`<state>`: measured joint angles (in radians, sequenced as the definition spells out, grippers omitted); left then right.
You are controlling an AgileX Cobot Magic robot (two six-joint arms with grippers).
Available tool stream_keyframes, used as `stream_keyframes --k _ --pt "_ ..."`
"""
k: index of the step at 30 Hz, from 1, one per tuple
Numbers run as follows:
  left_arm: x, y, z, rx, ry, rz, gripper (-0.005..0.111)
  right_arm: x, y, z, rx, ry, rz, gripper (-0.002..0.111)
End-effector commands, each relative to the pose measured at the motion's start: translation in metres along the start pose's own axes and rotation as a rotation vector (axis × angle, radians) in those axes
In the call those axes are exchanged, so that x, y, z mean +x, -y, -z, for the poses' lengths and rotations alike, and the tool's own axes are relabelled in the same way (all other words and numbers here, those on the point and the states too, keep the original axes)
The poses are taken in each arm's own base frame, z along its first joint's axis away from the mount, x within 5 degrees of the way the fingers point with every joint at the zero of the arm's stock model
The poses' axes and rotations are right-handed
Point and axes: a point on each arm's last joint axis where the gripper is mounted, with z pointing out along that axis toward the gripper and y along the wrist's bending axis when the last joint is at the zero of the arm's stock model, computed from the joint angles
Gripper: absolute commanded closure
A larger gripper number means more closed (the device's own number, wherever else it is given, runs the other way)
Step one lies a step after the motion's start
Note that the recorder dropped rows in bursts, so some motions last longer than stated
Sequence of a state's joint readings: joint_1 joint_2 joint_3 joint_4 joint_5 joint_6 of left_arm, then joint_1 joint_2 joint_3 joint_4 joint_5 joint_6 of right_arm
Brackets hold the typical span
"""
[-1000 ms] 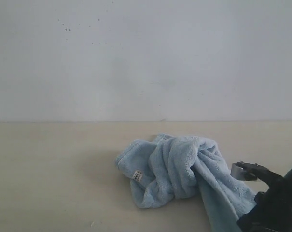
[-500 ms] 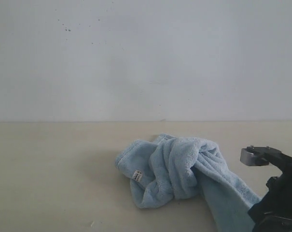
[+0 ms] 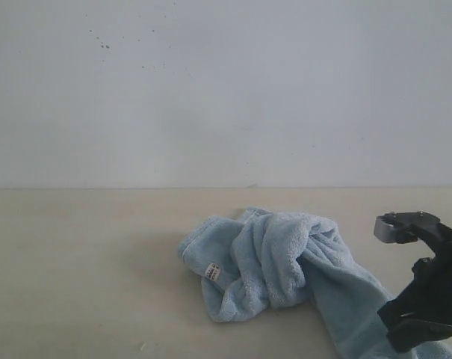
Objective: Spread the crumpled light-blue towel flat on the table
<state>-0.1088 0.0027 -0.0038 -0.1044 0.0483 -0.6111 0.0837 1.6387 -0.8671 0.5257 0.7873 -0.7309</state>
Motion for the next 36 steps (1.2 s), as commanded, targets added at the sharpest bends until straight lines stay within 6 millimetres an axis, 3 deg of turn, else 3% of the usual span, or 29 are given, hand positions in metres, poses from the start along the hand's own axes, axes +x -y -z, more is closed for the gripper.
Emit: stream_keyframes --k 1,3,4,7,10,15,19,24,31,33,36 --pt "0.005 0.003 0.0 0.07 -0.075 0.111 0.103 0.002 0.007 0.004 0.086 -0.009 0.006 0.108" --pt "0.007 0.008 0.001 0.146 -0.126 0.116 0.103 0.007 0.022 0.009 0.261 -0.071 -0.042 0.108" --pt "0.006 0.013 0.002 0.223 -0.134 0.125 0.103 0.009 0.034 0.018 0.416 -0.103 -0.045 0.107" --pt "0.007 0.022 -0.001 0.33 -0.189 0.11 0.103 0.005 0.041 0.049 0.623 -0.045 -0.027 0.098" --pt "0.012 0.035 -0.009 0.417 -0.263 0.051 0.103 -0.011 0.029 0.101 0.73 0.178 0.002 0.098" --pt "0.01 0.081 -0.023 0.668 -0.336 -0.145 0.103 -0.027 0.004 0.177 0.803 0.447 0.022 0.098" --pt "0.028 0.113 -0.047 0.767 -0.526 -0.335 0.103 -0.026 -0.013 0.217 0.819 0.531 0.016 0.098" --pt "0.073 0.125 -0.093 0.698 -0.783 -0.436 0.103 -0.017 -0.022 0.231 0.823 0.56 0.014 0.098" --pt "0.132 0.115 -0.137 0.597 -0.987 -0.503 0.102 -0.009 -0.028 0.229 0.776 0.504 0.041 0.098" --pt "0.146 0.111 -0.145 0.579 -1.028 -0.508 0.094 -0.01 -0.03 0.228 0.759 0.513 0.046 0.098" --pt "0.163 0.109 -0.154 0.592 -1.063 -0.518 0.072 -0.011 -0.031 0.228 0.743 0.521 0.047 0.098"
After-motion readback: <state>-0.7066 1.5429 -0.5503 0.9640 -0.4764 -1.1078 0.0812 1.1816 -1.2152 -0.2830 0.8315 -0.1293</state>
